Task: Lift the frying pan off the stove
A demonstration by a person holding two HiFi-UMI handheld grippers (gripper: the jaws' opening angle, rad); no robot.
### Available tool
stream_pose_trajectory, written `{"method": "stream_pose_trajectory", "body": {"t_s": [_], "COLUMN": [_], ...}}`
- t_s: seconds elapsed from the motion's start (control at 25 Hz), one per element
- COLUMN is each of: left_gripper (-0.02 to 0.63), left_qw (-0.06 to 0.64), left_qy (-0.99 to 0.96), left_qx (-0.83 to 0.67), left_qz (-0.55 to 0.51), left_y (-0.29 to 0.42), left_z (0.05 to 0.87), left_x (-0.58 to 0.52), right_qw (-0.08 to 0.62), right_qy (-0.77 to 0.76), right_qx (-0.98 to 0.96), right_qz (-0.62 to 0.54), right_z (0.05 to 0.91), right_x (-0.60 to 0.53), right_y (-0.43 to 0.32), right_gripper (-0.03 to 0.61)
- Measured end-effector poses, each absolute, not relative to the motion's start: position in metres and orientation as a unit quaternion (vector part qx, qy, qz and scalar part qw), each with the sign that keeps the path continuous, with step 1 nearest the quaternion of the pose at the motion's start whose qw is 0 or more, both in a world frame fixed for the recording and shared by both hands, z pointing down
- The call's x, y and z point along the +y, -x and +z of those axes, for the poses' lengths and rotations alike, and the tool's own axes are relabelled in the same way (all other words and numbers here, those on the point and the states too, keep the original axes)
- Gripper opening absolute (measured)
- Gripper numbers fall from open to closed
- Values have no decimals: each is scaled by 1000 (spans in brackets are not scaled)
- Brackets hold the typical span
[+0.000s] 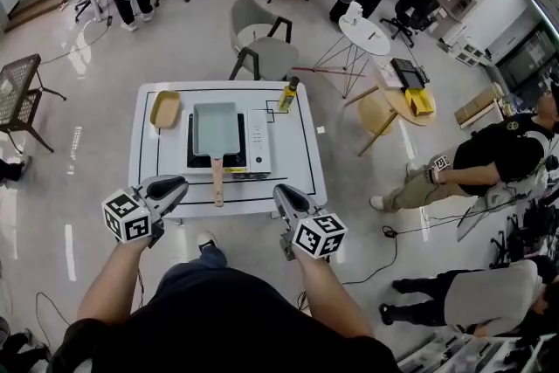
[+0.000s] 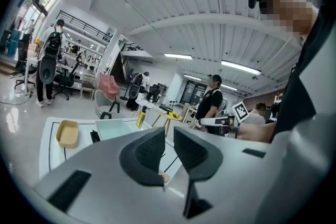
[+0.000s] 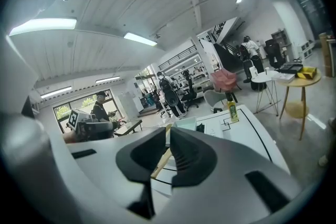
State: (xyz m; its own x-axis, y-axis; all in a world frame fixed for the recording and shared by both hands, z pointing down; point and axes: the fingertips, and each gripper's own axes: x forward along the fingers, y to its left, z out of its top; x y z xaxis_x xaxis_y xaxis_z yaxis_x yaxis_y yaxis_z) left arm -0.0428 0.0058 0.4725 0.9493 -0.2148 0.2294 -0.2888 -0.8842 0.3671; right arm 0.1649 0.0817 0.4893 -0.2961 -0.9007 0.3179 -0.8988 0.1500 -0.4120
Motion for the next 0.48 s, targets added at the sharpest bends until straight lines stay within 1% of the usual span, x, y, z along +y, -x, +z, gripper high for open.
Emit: {"method": "stream_pose_trajectory", "body": {"t_s": [0.48], "left_gripper": [57], "left_qw": [217], "left_qy": [-964], "left_qx": [-121], "left_qz": [95], "left_y": [33], "left_z": [485], "left_x": [-49], "right_qw": [-9], "right_qy": [579], "right_qx": [765], "right_qz": [-283], "right_z": [499], "right_x": [17], "right_y": [-160], "right_gripper": [28]}}
